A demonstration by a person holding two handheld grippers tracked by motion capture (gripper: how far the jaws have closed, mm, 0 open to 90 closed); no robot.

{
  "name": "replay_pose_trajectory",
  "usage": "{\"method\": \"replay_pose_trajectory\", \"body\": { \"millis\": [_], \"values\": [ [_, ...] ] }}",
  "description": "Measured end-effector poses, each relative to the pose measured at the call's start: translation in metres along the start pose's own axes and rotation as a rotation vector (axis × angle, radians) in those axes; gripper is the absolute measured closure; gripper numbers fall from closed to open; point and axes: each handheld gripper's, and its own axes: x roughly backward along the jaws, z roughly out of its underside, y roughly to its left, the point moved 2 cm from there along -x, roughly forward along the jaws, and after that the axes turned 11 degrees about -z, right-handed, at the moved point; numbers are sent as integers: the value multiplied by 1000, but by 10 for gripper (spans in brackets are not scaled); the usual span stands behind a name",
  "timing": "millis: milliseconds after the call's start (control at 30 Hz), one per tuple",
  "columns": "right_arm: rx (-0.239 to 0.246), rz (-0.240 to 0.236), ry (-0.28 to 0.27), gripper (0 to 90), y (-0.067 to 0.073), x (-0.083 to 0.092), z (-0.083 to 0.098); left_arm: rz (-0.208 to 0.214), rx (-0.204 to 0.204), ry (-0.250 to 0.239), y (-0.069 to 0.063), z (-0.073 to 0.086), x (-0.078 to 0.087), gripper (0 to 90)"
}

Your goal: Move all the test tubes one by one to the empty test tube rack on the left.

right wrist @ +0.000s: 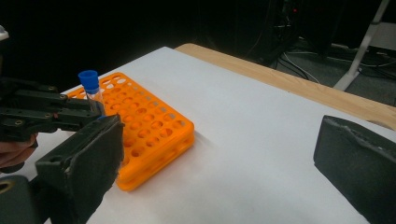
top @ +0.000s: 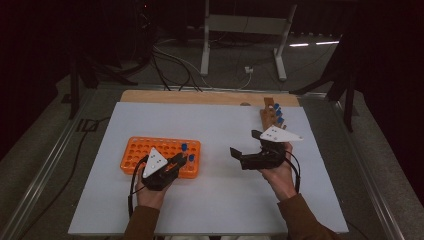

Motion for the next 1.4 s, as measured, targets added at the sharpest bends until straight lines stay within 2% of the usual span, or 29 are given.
{"method": "replay_pose_trajectory", "body": {
  "millis": [100, 267, 367, 467, 700, 833, 1033, 1133, 1233, 1400],
  "values": [
    [-2, -4, 0, 19, 0, 0, 2, -1, 14, 13, 2, 6, 0, 784],
    [-5, -7, 2, 19, -1, 1, 5, -15, -48, 76, -2, 12, -2, 784],
    [-9, -4, 1, 19, -3, 4, 8, -23, -71, 105, -4, 15, -5, 784],
    [-14, 1, -1, 19, -5, 6, 10, -22, -68, 115, -4, 15, -6, 784],
    [-25, 8, -2, 19, -9, 9, 12, -37, -109, 156, -8, 19, -10, 785],
    [-22, 8, 1, 19, -9, 9, 14, -39, -114, 167, -9, 20, -12, 784],
    [-25, 10, 2, 19, -11, 10, 15, -34, -104, 169, -8, 21, -11, 784],
    [-25, 13, 3, 19, -13, 11, 15, -21, -85, 173, -6, 21, -11, 774],
    [-23, 15, 5, 19, -13, 12, 15, -10, -71, 176, -5, 20, -10, 687],
    [-23, 21, 2, 19, -15, 12, 14, 16, -42, 140, -3, 15, -4, 569]
  ]
}}
